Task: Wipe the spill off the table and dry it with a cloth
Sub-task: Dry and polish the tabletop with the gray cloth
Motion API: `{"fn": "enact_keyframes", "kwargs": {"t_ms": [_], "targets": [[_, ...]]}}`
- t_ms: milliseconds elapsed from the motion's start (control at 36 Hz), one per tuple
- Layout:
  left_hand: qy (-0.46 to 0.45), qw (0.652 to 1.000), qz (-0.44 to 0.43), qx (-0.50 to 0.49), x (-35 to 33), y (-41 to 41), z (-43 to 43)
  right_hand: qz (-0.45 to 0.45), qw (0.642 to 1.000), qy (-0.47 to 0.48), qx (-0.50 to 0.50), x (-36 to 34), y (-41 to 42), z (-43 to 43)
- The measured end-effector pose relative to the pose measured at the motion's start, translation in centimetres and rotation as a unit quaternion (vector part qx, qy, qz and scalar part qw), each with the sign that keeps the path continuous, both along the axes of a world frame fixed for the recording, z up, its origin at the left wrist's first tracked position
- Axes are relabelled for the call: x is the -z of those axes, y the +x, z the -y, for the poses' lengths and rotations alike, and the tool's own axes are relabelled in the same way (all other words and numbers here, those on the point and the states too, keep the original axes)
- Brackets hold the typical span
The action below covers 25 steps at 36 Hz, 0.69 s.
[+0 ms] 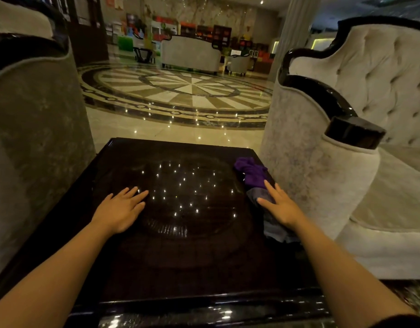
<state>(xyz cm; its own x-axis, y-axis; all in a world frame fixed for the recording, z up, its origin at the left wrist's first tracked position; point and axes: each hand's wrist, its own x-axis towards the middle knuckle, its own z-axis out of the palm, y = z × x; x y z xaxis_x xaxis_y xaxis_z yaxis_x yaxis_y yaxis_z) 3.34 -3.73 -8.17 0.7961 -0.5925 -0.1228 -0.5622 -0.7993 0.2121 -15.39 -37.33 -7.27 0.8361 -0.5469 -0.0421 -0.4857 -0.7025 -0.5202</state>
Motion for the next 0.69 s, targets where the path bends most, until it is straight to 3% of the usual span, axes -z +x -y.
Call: {"fn": "enact_keyframes", "kwargs": {"t_ms": [222,694], "targets": [[0.019,0.999,-0.028,0.01,-0.2,-1.5,-2.6,-0.042,0.996,-0.072,0.012,1.0,-0.2,-1.5],[0.027,0.999,-0.008,0.015,1.2,-4.2,-5.0,-0.061,0.994,-0.067,0.067,0.3,1.8,-4.4]]}}
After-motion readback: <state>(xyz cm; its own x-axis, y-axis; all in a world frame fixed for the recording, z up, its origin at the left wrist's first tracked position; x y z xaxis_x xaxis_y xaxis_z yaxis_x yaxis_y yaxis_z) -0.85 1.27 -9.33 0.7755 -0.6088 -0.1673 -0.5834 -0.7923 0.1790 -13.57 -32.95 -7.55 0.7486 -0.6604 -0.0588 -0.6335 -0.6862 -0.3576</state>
